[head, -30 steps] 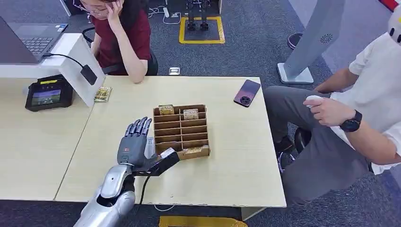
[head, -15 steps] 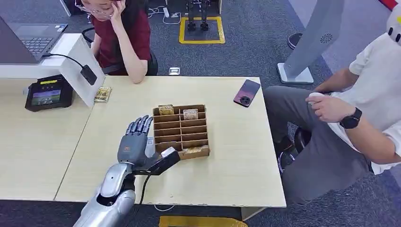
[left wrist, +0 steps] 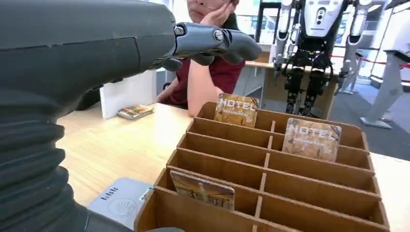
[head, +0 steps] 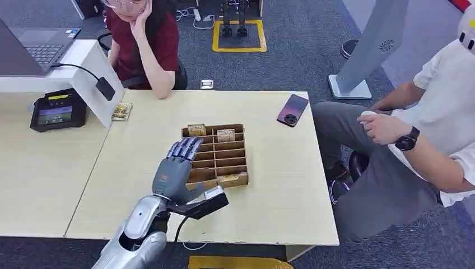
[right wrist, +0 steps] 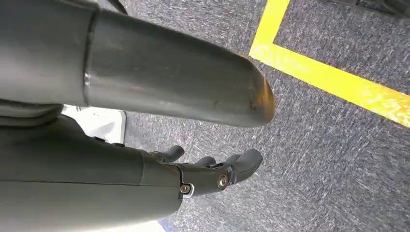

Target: Pass the card to the sensor for recognition and then transmit it.

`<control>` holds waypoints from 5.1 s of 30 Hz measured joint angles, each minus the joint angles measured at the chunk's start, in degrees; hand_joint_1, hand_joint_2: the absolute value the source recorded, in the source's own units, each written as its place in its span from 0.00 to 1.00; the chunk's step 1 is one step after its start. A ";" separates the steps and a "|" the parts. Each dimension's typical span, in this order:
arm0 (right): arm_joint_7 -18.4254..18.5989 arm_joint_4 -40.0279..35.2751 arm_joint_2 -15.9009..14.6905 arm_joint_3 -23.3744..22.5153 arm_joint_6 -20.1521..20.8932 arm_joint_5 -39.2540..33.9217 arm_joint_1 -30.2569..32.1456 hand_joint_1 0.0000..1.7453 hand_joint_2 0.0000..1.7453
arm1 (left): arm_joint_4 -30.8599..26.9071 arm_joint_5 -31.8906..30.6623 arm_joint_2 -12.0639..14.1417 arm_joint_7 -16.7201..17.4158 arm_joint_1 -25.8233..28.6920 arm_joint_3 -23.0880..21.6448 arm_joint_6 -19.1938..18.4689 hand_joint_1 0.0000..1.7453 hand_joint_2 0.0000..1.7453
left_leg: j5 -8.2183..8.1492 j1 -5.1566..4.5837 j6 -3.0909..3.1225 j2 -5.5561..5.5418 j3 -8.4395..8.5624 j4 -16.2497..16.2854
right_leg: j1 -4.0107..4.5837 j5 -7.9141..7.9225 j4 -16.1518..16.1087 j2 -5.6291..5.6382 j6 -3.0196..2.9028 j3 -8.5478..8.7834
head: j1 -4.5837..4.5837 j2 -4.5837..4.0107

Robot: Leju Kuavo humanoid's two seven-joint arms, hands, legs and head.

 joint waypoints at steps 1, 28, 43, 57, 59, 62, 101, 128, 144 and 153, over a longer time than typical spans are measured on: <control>-0.06 -0.20 0.05 -0.02 0.04 0.04 0.00 0.00 0.00 | 0.00 0.00 -0.02 0.00 0.00 -0.15 -0.02 0.00 1.00 | 0.00 0.00 0.00 0.00 0.00 0.00 | 0.00 0.00 0.00 0.00 0.00 0.00 | 0.00 0.00; -0.48 0.94 0.18 -1.20 -0.33 0.83 -1.61 0.00 0.00 | 5.88 0.59 -2.12 2.32 -1.40 -4.18 -1.64 0.00 1.00 | 0.00 0.00 0.00 0.02 0.02 0.00 | 0.01 0.00 0.01 0.01 -0.01 0.00 | 0.00 0.00; -0.28 1.46 0.11 -1.18 -0.63 0.83 -1.77 0.00 0.00 | 8.22 0.70 -2.45 2.32 -1.97 -4.17 -1.66 0.00 1.00 | 0.00 0.00 0.00 0.02 0.01 0.00 | 0.00 0.00 0.01 0.00 0.00 0.00 | 0.00 0.00; 0.02 2.84 -0.24 -0.81 -2.03 0.83 -2.10 0.00 0.00 | 12.24 0.96 -3.19 3.50 -2.13 -3.26 0.35 0.00 1.00 | 0.00 0.00 0.00 0.01 0.00 0.00 | 0.00 0.00 0.01 0.00 0.00 0.01 | 0.00 0.00; 0.04 2.95 -0.26 -0.81 -2.05 0.83 -2.10 0.00 0.00 | 12.24 1.42 -2.99 3.65 -2.21 -2.18 1.05 0.00 1.00 | 0.01 0.00 0.00 0.01 0.00 0.00 | 0.00 0.00 0.01 0.00 0.00 0.01 | 0.00 0.00; 0.02 3.02 -0.30 -0.81 -2.10 0.83 -2.08 0.00 0.00 | 11.83 1.57 -2.56 4.07 -2.53 -0.46 1.07 0.00 1.00 | 0.01 0.01 0.00 0.01 0.01 0.00 | 0.01 0.00 0.02 0.00 -0.01 0.01 | -0.02 0.00; 0.35 3.50 -0.37 -0.20 -2.19 0.83 -2.08 0.00 0.00 | 11.39 1.51 -1.84 3.91 -2.73 1.70 0.68 1.00 1.00 | 0.01 0.00 0.00 0.00 0.00 0.00 | 0.00 0.00 0.02 0.00 0.00 0.01 | 0.00 0.00; 0.35 3.50 -0.44 0.18 -2.12 0.83 -2.12 0.00 0.00 | 11.41 4.37 -1.81 1.86 -2.91 1.70 -0.74 1.00 1.00 | 0.01 0.01 0.00 0.00 0.05 0.00 | 0.00 0.00 0.03 0.00 -0.01 0.06 | 0.00 0.00; -1.00 3.50 -0.85 0.20 -2.10 0.83 -1.96 0.00 0.00 | 0.50 21.34 7.59 -7.25 -10.31 4.75 -6.70 1.00 1.00 | 0.11 0.06 -0.10 0.00 0.07 0.00 | 0.03 0.04 0.10 0.00 -0.05 0.06 | -0.02 0.00; -1.40 3.50 -0.98 0.20 -2.12 0.83 -1.91 0.00 0.00 | -4.98 21.05 11.41 -7.30 -12.66 6.47 -7.41 1.00 1.00 | 0.11 0.05 -0.11 0.00 0.08 0.00 | 0.02 0.04 0.11 0.01 -0.05 0.07 | -0.07 0.00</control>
